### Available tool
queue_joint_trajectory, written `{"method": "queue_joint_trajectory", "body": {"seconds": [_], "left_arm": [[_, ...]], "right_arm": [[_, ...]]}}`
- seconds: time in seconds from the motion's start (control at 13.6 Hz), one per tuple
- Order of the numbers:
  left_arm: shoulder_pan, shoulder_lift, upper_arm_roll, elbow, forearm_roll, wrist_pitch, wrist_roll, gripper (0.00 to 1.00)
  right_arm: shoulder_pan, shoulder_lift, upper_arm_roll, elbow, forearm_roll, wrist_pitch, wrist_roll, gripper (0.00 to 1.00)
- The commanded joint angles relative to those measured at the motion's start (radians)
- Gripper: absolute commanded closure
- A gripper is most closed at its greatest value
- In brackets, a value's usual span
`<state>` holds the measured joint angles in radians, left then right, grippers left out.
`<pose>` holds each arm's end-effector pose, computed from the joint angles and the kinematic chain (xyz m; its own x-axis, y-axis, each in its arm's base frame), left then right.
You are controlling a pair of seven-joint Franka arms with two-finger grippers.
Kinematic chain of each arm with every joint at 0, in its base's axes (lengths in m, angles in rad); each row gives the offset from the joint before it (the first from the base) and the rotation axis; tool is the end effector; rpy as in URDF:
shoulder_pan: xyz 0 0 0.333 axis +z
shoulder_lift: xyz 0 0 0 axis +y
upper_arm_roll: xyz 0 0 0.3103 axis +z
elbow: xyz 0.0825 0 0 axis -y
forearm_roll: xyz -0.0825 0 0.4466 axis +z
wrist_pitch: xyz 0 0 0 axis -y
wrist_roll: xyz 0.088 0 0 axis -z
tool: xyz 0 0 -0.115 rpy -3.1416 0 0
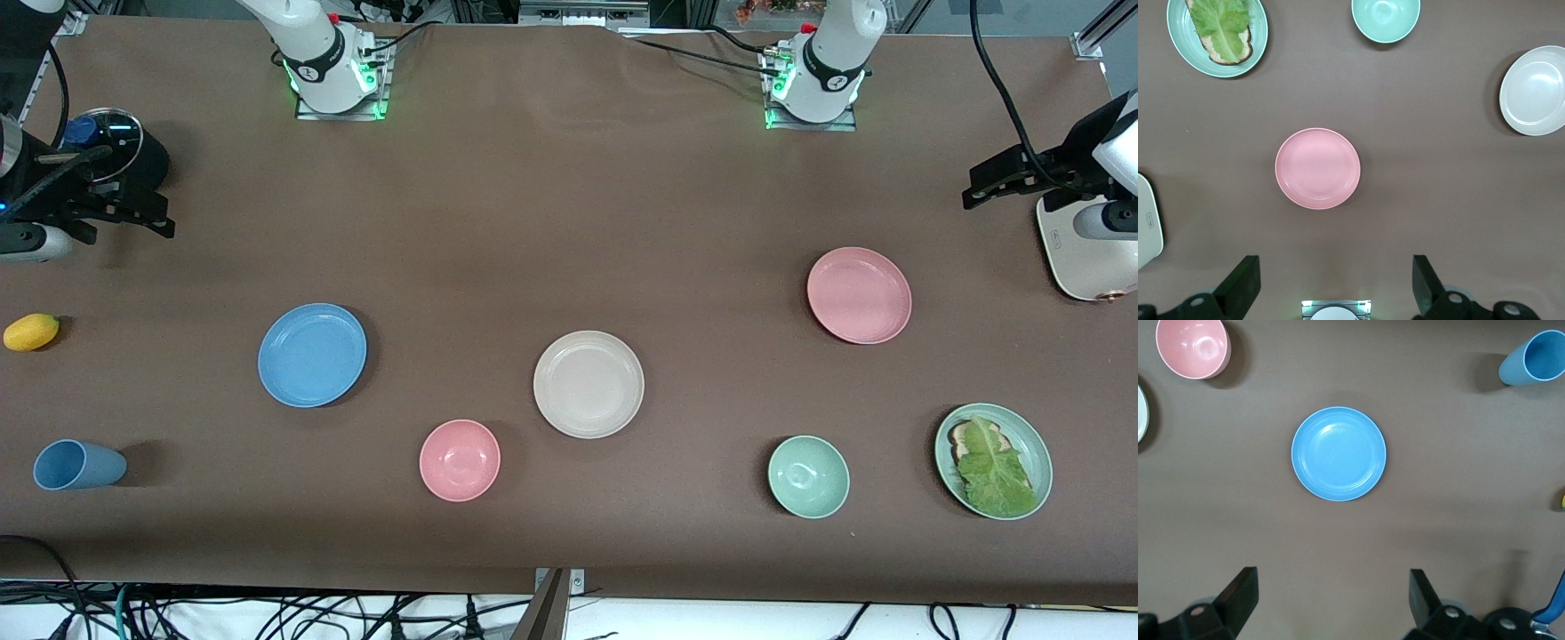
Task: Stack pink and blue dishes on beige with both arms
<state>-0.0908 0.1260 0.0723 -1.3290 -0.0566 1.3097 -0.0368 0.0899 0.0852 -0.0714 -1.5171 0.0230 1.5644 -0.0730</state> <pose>0.6249 -0.0223 0.6378 0.9893 0.0046 -0.1458 0.0108 -0.9991 0.0418 0.6409 0.0162 0.5854 0.9951 0.0915 -0.0363 0.0909 -0.9957 -0.0196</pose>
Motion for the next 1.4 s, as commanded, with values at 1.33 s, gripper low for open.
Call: {"method": "queue_joint_trajectory", "body": {"seconds": [1.33], "left_arm": [[0.0, 0.0, 0.001, 0.007, 0.014, -0.004, 0.001, 0.0]], "right_arm": [[-0.004, 0.008, -0.019, 0.02, -0.002, -0.018, 0.025, 0.0]]}}
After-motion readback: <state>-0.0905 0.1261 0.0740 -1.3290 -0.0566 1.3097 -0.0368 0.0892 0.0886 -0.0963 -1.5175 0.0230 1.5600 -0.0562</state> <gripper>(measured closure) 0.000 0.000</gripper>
